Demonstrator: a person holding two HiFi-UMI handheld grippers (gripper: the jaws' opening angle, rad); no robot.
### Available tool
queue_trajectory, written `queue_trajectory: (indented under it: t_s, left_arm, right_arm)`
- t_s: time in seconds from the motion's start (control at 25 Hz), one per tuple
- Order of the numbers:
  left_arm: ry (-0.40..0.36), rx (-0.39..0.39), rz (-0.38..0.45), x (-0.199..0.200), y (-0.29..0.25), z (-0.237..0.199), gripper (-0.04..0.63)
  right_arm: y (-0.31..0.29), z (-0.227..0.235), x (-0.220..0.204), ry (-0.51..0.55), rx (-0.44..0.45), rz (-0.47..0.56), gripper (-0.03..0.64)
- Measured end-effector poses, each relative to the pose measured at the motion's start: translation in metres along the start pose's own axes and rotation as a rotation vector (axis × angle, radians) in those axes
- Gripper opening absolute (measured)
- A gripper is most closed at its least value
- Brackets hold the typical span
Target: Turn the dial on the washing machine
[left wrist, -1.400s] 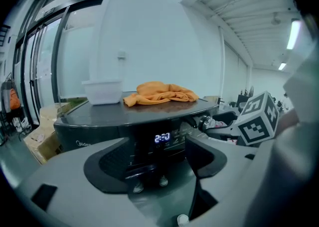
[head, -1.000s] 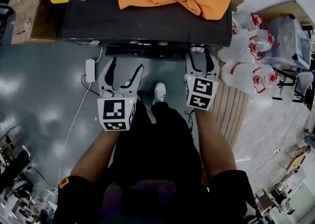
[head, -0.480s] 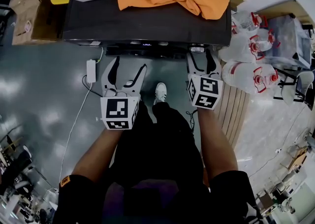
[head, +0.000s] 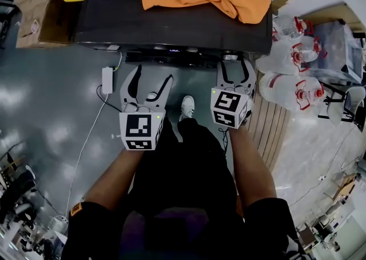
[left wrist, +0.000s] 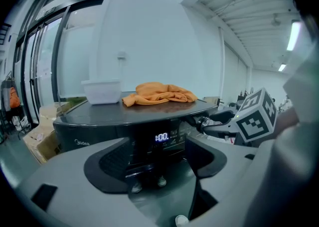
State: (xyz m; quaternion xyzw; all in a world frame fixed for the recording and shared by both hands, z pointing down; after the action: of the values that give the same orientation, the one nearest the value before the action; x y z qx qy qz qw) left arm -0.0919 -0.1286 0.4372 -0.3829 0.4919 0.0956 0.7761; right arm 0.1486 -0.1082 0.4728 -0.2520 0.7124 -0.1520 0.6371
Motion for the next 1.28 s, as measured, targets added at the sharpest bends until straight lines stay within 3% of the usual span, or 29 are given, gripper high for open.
queue_trajectory:
  t_s: [0.56,0.68,1.0,1.2,1.28]
  left_arm:
    - [-0.004,-0.009,0.008,0.002,0.003,0.003,0.332]
    - [-0.009,-0.01,0.01,0.002,0.003,0.004,0.333]
    - [-0.013,-0.007,0.015,0.004,0.006,0.005,0.333]
    - [-0.013,-0.001,0.024,0.006,0.009,0.004,0.332]
    - [-0.013,0.002,0.037,0.012,0.012,0.004,0.331]
  right_arm:
    - [-0.001,0.031,-0.01,-0.535,0.165,-0.005,0.265]
    - [-0.001,0.029,-0.009,-0.505,0.155,-0.004,0.268]
    - [0.008,0.01,-0.004,-0.231,0.091,0.023,0.285]
    - [0.022,0.003,0.009,-0.207,0.116,0.048,0.284]
    - [0.033,-0.001,0.019,-0.196,0.142,0.078,0.249]
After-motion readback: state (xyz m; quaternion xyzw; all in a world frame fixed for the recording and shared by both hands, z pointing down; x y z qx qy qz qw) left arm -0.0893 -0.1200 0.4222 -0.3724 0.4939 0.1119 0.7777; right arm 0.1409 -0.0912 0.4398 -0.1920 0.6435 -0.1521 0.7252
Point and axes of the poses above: the fingertips, and each gripper's own axes: y backward along the fingers, z to its right, x out of its top, the point moved 9 cm from there along y, backward along the fingers, and after that the axes turned 15 degrees about -y, right-handed, at the moved point
